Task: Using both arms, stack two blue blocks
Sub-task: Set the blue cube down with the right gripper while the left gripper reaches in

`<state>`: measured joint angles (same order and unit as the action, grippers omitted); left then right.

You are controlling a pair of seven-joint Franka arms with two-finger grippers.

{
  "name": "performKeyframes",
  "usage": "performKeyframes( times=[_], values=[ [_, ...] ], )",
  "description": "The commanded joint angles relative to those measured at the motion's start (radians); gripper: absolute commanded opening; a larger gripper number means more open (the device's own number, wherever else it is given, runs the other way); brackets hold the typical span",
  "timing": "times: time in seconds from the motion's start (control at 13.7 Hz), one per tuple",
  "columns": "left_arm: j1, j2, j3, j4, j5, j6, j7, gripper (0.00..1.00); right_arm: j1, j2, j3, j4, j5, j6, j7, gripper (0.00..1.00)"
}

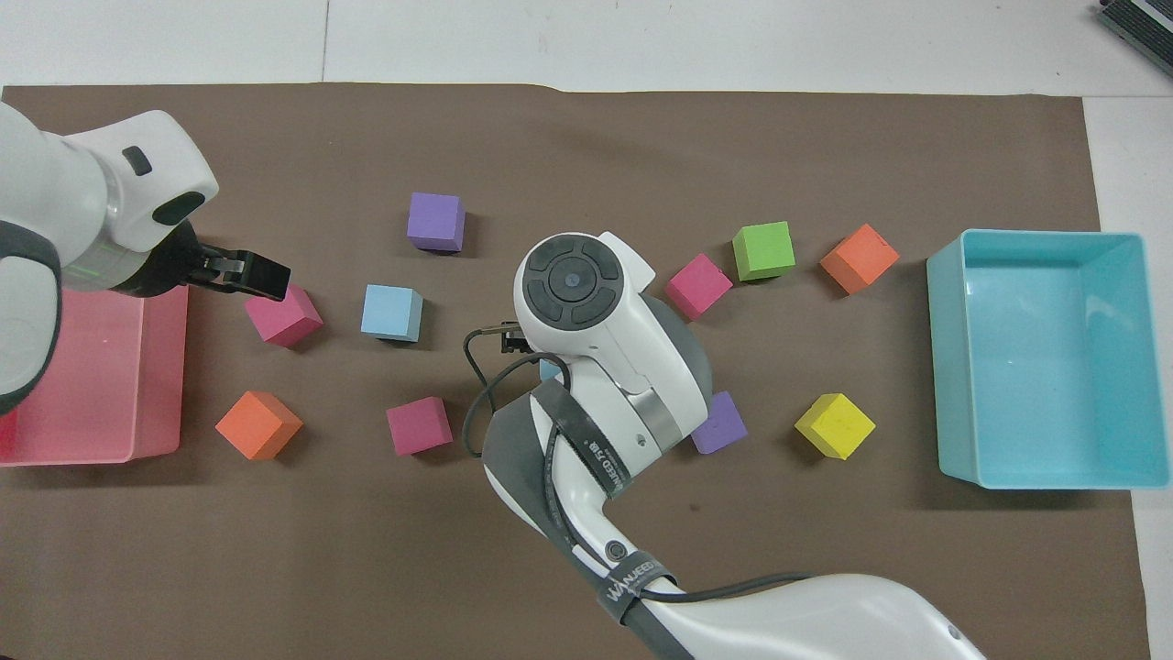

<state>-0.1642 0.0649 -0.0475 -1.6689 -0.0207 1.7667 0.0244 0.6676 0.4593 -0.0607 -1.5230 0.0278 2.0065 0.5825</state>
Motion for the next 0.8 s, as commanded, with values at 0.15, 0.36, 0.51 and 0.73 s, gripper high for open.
performKeyframes(
  times=[0.15, 0.36, 0.51, 0.73],
  values=[
    [-0.054, 0.038, 0.011, -0.129, 0.012, 0.172, -0.038, 1.00, -0.120, -0.123, 0.007, -0.100, -0.003, -0.029, -0.103, 1.00],
    [-0.090, 0.111, 0.012, -0.147, 0.012, 0.269, -0.060, 1.00, -0.175, -0.133, 0.009, -0.128, 0.079, -0.028, -0.220, 1.00],
    [-0.100, 0.124, 0.011, -0.199, 0.012, 0.345, -0.060, 1.00, -0.212, -0.134, 0.009, -0.156, 0.167, -0.006, -0.309, 0.81],
    [-0.109, 0.141, 0.011, -0.276, 0.012, 0.468, -0.075, 1.00, -0.253, -0.145, 0.009, -0.193, 0.308, 0.014, -0.378, 0.41]
  ],
)
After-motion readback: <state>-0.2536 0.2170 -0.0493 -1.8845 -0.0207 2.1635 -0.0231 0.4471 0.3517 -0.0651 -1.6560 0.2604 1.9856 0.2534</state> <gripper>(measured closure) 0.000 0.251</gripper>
